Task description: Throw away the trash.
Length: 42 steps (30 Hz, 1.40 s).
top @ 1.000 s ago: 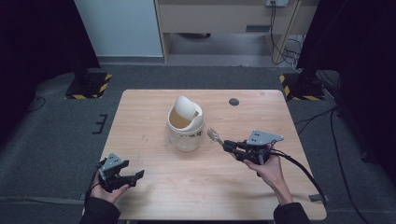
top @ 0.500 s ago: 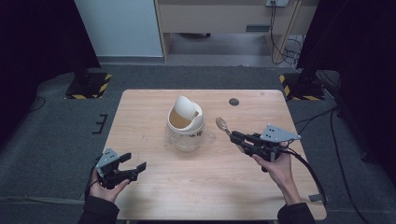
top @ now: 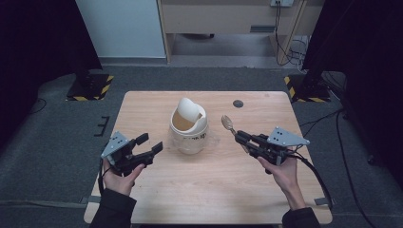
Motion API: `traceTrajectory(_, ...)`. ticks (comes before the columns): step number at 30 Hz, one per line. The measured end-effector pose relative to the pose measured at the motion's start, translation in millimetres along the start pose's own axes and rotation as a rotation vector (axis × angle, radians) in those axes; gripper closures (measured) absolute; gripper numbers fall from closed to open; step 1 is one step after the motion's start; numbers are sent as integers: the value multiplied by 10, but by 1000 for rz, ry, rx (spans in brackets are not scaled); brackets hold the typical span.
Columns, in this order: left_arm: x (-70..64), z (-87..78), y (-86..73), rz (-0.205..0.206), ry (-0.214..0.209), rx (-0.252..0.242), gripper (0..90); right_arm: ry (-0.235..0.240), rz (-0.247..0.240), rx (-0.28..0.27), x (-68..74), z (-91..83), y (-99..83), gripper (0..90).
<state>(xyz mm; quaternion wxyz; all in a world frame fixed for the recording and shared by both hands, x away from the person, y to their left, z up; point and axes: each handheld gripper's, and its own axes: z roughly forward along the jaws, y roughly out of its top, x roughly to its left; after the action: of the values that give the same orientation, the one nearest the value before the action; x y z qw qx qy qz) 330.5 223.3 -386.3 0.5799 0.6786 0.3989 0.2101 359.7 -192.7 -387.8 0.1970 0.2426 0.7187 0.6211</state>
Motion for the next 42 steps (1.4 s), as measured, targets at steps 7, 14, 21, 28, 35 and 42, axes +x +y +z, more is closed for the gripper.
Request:
traceTrajectory(7,-267,241,205,-7,-60,-74,338,7,-1,0,27,11,-12,799)
traceTrajectory(14,-466,440,266,-35,-89,-108,381,26,-6,11,70,72,-56,799)
traceTrajectory(21,-623,649,254,-76,-117,-126,424,42,-9,21,106,111,-87,799)
traceTrajectory(28,-784,798,226,-84,-154,-135,448,62,-22,32,168,171,-97,799)
traceTrajectory(35,-901,924,158,-98,-163,-104,524,78,-23,33,196,203,-117,799)
traceTrajectory(42,-956,1015,103,-153,-175,-78,635,91,-22,38,213,226,-138,799)
